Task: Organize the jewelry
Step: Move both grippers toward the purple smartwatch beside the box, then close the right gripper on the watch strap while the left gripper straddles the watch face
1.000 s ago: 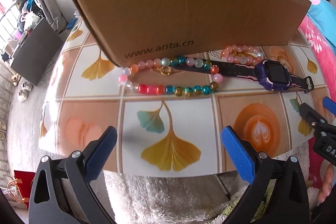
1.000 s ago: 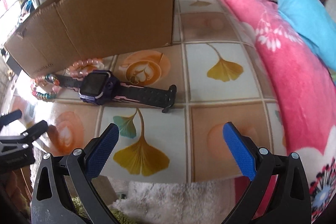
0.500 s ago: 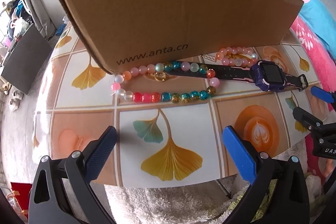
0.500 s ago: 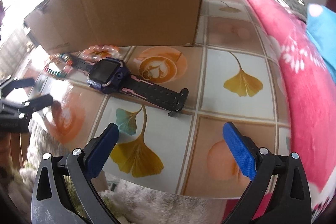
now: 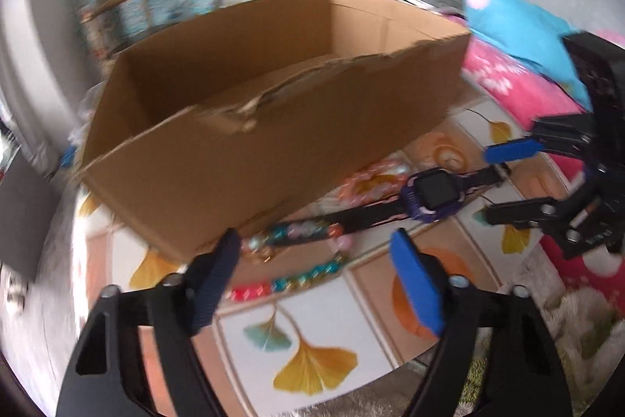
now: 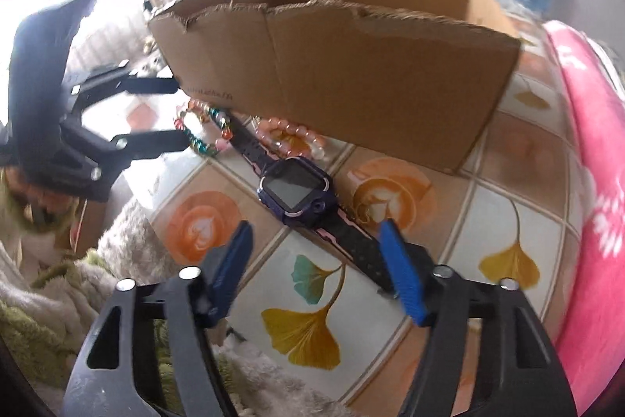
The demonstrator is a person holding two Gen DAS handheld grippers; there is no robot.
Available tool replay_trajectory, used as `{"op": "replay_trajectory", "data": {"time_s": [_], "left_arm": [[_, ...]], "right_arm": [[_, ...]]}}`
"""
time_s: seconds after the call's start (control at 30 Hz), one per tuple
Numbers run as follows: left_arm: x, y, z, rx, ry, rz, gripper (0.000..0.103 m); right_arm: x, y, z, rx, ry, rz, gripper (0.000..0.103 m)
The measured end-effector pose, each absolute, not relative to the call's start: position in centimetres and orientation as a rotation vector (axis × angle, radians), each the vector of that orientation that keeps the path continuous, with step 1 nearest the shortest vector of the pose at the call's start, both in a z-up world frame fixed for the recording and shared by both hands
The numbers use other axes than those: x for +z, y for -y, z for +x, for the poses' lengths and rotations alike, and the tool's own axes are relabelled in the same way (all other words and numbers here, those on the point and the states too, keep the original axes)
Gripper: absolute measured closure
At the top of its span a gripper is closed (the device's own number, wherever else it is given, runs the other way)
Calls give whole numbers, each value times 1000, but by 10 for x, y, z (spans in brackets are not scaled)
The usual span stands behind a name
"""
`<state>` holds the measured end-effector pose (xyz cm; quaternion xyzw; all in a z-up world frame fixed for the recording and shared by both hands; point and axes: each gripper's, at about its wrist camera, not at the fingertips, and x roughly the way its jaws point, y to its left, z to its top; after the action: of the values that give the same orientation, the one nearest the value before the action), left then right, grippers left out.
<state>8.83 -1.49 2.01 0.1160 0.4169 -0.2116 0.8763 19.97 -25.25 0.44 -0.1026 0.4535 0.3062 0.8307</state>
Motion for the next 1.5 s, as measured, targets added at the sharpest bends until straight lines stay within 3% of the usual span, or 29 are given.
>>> {"op": "replay_trajectory", "data": {"time_s": [0.07, 0.3, 0.63, 0.8, 0.87, 0.93, 1.23, 1.3, 1.33, 1.37, 1.5], "left_arm": [[18, 21, 95, -515, -889, 252, 41], [7, 45, 102, -628, -919, 289, 46], [-2, 50, 96, -642, -940, 312, 50], [-3, 51, 97, -656, -934, 329, 50], [-4, 54, 97, -664, -935, 342, 50], [-4, 55, 96, -671, -934, 352, 50], [-4, 63, 95, -686, -930, 370, 50], [-5, 64, 97, -683, -933, 370, 50], [-6, 65, 98, -682, -934, 371, 50], [-6, 66, 98, -684, -934, 372, 50], [-9, 68, 101, -677, -943, 393, 50]], "right_arm": [[2, 246, 201, 672, -966, -247, 54], [-2, 236, 199, 725, -950, -376, 70], [-7, 215, 193, 807, -959, -565, 72], [-10, 213, 186, 803, -936, -613, 89], [-9, 211, 181, 809, -925, -617, 100], [-5, 213, 174, 814, -913, -607, 103], [15, 243, 170, 816, -949, -470, 101], [14, 249, 177, 843, -966, -426, 82], [14, 249, 179, 852, -962, -416, 67], [14, 250, 177, 864, -950, -415, 62], [13, 244, 188, 920, -953, -445, 62]]}}
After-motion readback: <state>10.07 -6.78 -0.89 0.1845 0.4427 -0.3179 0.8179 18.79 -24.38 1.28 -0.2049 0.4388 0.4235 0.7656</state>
